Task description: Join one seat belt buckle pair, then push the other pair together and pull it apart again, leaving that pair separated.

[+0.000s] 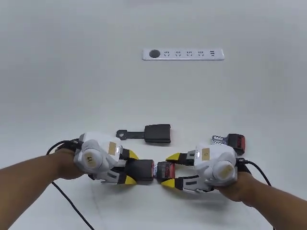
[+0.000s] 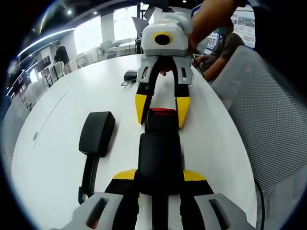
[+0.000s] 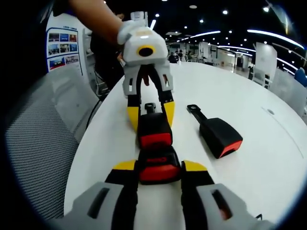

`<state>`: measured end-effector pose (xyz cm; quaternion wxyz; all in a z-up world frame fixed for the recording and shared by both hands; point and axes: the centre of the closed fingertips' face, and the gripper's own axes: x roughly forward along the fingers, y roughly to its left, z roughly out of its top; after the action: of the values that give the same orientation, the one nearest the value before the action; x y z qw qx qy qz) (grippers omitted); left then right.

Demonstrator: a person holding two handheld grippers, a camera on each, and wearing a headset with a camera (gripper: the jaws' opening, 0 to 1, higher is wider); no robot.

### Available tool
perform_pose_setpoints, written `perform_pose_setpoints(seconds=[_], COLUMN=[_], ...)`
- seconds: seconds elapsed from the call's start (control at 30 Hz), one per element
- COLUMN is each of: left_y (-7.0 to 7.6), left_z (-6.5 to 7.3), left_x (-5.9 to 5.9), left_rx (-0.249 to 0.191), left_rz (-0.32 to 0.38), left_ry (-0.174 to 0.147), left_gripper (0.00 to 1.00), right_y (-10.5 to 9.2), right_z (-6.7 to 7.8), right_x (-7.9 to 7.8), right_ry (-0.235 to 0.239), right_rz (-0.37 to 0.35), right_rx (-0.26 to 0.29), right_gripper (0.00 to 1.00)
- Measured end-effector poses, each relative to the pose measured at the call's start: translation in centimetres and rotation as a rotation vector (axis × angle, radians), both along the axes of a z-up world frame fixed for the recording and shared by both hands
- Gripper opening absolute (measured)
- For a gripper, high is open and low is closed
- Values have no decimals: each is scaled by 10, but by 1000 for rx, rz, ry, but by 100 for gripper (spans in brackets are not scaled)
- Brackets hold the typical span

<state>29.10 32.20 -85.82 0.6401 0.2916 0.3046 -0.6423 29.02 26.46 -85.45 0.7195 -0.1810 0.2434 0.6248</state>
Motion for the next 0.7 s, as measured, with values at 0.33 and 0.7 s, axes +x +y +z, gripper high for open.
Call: perform_pose_setpoints(seconds=[0.33,0.7], left_y=[0,1], left_z=[0,-1], left_x=[-1,-2], left_rx=[-14,-17], left_rz=[1,-6], left_ry=[5,10], left_gripper=[33,32], right_y=[-1,-3], right_z=[1,0], right_x=[-1,-2], right_ry=[-1,10], right_rz=[-7,-13], right_rx=[12,20], right_gripper=[34,34])
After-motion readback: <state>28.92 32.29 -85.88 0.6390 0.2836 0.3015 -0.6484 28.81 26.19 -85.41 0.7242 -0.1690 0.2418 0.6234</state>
